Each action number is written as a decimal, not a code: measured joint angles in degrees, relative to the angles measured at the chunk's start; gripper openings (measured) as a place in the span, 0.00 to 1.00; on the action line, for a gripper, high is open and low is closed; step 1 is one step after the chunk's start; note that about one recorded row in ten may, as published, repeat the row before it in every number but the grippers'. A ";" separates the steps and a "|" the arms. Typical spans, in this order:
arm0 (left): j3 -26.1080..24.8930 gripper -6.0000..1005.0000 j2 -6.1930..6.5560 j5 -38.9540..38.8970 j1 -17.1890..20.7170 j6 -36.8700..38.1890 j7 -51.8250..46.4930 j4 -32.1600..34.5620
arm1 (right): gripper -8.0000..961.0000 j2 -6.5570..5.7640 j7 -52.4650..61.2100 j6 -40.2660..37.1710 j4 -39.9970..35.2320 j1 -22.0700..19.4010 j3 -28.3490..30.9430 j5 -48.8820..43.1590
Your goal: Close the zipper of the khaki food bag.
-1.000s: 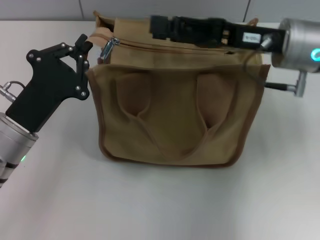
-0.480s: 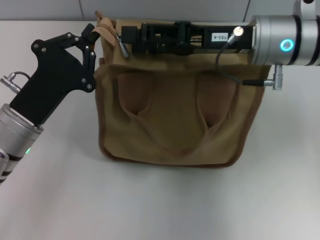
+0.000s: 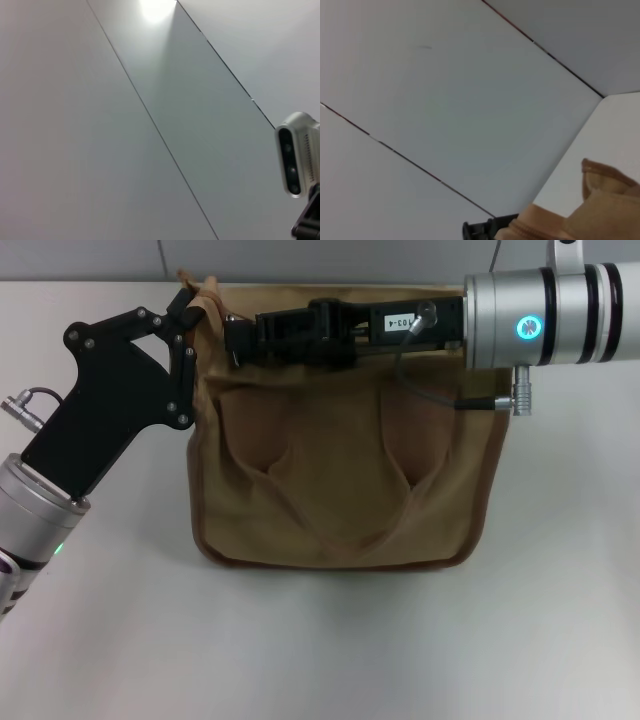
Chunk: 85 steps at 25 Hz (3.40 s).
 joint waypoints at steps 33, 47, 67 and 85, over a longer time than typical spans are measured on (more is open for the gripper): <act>-1.25 0.02 -0.01 0.01 -1.19 -0.28 -3.45 0.32 | 0.26 -0.34 3.80 1.93 -8.07 -0.56 -5.74 -0.96; -1.02 0.02 0.00 0.14 -1.38 -0.26 -3.53 0.30 | 0.12 -0.36 1.15 1.85 -9.19 -0.23 -5.77 -0.98; -4.30 0.02 0.10 -0.15 1.26 -1.20 -4.73 -0.46 | 0.04 -0.76 -6.23 2.32 -14.83 -11.32 -3.72 -0.58; -5.68 0.02 0.23 -0.03 2.10 -4.13 -6.68 0.37 | 0.12 -1.86 -12.22 -5.84 -17.41 -21.49 5.33 -0.49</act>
